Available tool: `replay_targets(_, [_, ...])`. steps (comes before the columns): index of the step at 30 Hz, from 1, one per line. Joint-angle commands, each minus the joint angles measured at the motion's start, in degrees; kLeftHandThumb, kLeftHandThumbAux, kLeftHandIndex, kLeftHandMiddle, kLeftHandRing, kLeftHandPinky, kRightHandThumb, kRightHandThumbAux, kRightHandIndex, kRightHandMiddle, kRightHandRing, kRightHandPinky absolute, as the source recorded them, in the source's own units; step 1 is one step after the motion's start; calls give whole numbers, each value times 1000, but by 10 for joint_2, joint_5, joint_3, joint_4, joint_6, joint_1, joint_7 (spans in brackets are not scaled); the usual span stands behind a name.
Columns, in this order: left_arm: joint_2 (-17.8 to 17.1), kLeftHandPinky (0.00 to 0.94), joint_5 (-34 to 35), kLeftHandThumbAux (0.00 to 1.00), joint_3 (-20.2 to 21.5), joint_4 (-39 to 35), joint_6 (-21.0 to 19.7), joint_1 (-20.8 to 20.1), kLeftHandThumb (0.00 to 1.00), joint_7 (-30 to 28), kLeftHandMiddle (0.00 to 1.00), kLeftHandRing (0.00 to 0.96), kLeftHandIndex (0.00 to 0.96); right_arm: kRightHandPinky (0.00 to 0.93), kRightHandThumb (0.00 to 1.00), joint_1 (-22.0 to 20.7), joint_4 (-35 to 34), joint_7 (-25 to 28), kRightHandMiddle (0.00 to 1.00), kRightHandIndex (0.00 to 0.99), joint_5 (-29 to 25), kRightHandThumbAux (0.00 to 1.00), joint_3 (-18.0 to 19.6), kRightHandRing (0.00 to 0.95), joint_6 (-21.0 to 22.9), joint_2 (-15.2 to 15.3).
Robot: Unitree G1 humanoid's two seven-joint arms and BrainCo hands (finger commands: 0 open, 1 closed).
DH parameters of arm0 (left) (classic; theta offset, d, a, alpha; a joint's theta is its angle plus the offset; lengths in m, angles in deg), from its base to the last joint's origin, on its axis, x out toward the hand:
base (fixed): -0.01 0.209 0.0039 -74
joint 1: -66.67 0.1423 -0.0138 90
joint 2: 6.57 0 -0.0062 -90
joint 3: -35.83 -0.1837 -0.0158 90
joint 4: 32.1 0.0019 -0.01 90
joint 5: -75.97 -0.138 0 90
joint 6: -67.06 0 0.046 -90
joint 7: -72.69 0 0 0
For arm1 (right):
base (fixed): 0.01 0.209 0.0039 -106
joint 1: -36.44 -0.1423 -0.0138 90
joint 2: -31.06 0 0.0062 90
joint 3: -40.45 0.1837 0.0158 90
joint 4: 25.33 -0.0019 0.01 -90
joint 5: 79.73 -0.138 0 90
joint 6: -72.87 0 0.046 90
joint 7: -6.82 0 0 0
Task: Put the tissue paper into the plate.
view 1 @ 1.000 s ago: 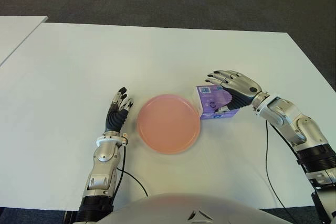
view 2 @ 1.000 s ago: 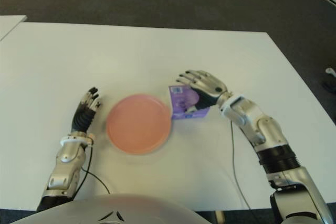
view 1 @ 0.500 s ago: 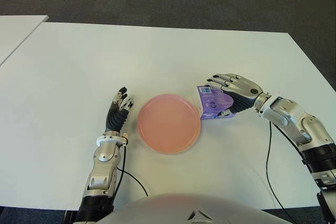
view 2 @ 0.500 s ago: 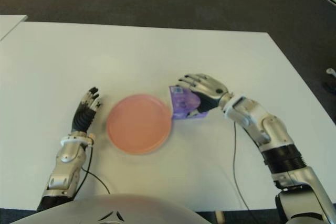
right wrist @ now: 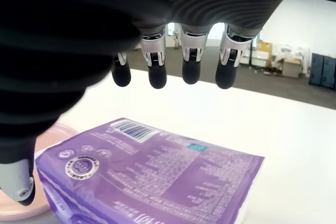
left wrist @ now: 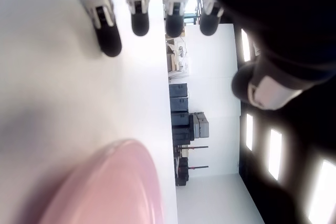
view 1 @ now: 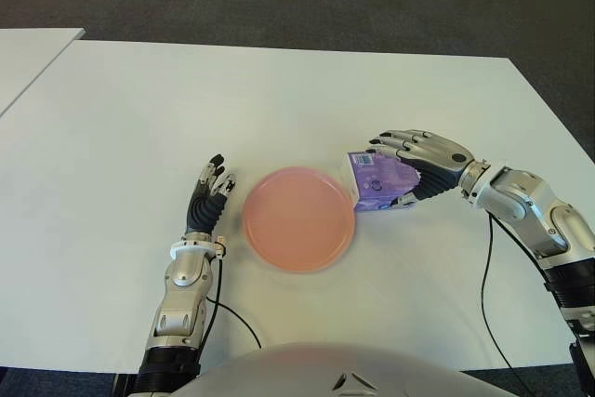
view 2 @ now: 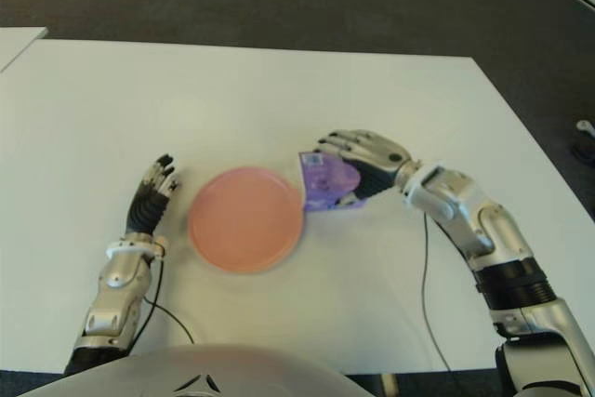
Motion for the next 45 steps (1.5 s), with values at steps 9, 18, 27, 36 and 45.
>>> replay_targets(9, [-2,0,2,499,2,19,-9,3,0,-1,0,0,0,0,224,5,-8,45,45,5,-17,522,0,0,13,1])
replay_targets(18, [-5,0,1,491,2,20,1,4,0,-3,0,0,0,0,256,-1,3,47,37,0,-11,518,-7,0,19,-8])
replay_targets(27, [-4,0,6,492,2,17,0,8,0,-6,0,0,0,0,267,-11,37,32,31,0,0,509,-20,0,11,-19])
replay_targets(36, [-4,0,6,494,2,14,-1,9,0,-6,0,0,0,0,257,-32,90,6,35,0,22,501,-44,0,2,-40])
replay_targets(45, [-5,0,4,491,0,9,-4,12,0,-6,0,0,0,0,255,-53,144,-20,47,6,36,497,-65,0,-9,-47])
